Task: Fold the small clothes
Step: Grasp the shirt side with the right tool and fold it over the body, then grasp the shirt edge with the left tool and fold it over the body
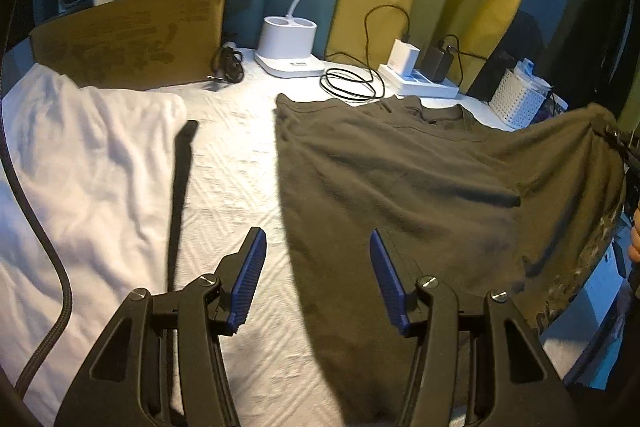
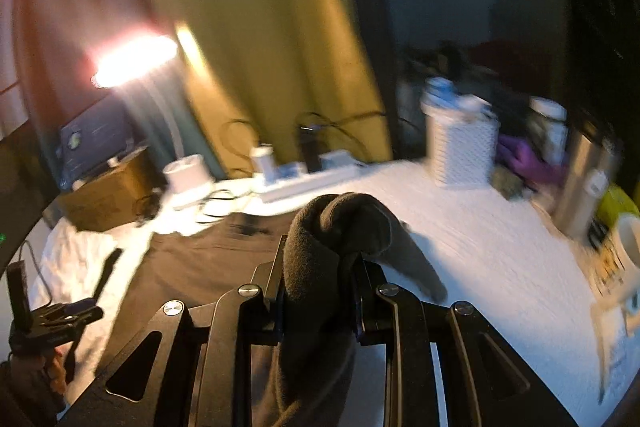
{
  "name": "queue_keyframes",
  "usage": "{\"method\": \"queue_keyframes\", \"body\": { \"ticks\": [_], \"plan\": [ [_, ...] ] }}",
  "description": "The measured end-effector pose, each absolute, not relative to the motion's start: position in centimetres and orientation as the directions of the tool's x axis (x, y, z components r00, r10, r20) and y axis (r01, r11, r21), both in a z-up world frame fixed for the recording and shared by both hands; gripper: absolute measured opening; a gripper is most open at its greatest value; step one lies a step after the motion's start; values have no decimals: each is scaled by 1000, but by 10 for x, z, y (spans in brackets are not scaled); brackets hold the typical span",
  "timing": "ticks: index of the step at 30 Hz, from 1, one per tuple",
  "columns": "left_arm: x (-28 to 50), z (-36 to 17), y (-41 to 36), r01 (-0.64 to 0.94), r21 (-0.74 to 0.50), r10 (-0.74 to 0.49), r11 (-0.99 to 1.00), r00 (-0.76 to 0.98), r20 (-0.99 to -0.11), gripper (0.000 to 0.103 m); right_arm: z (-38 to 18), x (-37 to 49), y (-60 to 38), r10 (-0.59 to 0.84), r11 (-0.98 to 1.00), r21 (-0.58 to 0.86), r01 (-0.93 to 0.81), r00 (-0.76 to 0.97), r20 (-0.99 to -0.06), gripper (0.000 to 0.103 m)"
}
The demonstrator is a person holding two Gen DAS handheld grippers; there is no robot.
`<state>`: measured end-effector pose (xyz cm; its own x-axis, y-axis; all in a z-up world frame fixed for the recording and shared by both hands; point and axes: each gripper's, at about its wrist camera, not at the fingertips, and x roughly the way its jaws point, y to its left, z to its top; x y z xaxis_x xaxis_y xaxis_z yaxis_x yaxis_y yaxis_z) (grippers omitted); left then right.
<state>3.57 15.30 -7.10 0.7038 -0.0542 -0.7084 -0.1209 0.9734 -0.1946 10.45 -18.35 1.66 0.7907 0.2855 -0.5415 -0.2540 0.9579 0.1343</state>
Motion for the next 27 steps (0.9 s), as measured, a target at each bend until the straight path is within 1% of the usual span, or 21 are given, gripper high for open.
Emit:
{"method": "queue_keyframes", "body": {
  "ticks": [4, 7, 14, 18, 22, 23, 25, 27],
  "plan": [
    [25, -67, 166, -140, -201, -42, 969, 714, -699, 54, 22, 100, -125, 365, 922, 99, -373, 759, -539, 24],
    [16, -63, 175, -155, -206, -30, 966, 725, -688, 54, 16, 94, -81, 425, 884, 83, -461, 715, -554, 24],
    [0, -61, 184, -166, -217, -27, 962, 735, -678, 54, -27, 75, 1, 527, 779, 108, -617, 552, -646, 24],
    [-5, -64, 188, -175, -221, -23, 959, 732, -681, 54, -64, 56, 40, 538, 723, 111, -682, 454, -710, 24],
    [-8, -65, 190, -178, -222, -22, 959, 731, -682, 54, -104, 43, 60, 503, 700, 111, -706, 377, -778, 25],
    [-9, -65, 190, -179, -221, -21, 959, 730, -683, 54, -109, 40, 61, 501, 700, 112, -705, 373, -781, 28],
    [-9, -64, 190, -179, -220, -20, 959, 730, -683, 54, -116, 32, 64, 495, 689, 100, -718, 365, -788, 28],
    [-9, -63, 188, -177, -218, -20, 960, 730, -683, 54, -118, 30, 65, 489, 680, 92, -727, 357, -796, 35]
  ]
}}
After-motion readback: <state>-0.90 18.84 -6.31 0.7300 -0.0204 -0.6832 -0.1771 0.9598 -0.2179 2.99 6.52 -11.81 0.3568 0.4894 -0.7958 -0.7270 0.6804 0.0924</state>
